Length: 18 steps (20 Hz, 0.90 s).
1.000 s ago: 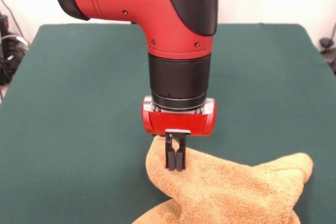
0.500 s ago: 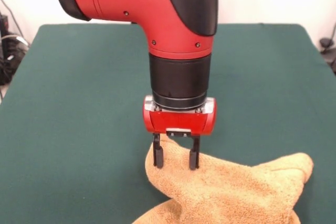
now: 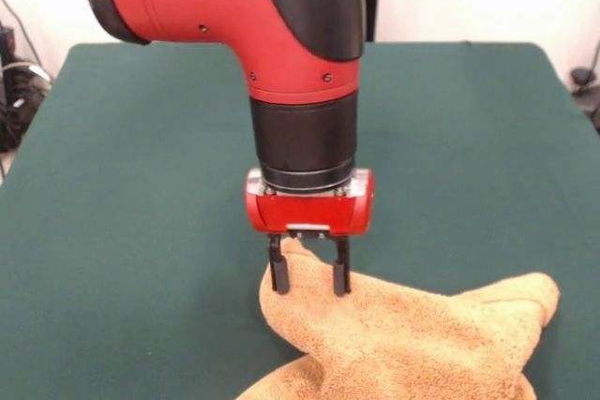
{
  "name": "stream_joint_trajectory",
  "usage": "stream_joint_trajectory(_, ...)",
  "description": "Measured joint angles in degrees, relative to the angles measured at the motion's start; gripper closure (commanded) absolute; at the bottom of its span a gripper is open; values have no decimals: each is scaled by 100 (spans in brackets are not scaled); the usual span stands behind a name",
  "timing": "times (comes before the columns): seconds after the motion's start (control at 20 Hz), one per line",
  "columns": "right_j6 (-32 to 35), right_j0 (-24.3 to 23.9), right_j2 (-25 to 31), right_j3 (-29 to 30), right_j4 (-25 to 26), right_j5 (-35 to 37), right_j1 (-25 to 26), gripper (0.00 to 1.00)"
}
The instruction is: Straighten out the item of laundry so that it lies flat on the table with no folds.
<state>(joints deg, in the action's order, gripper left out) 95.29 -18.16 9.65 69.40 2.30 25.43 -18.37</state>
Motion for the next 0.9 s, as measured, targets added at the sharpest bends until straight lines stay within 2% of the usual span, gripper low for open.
stream_joint_trajectory(0.15, 0, -254, 208, 193, -2, -188, -6, 0)
stream_joint_trajectory(0.7, 0, -586, 537, 300, 20, -465, 192, 0)
stream_joint_trajectory(0.75, 0, -578, 567, 301, 89, -516, 285, 100)
stream_joint_trajectory(0.9, 0, -567, 576, 301, 161, -543, 322, 100)
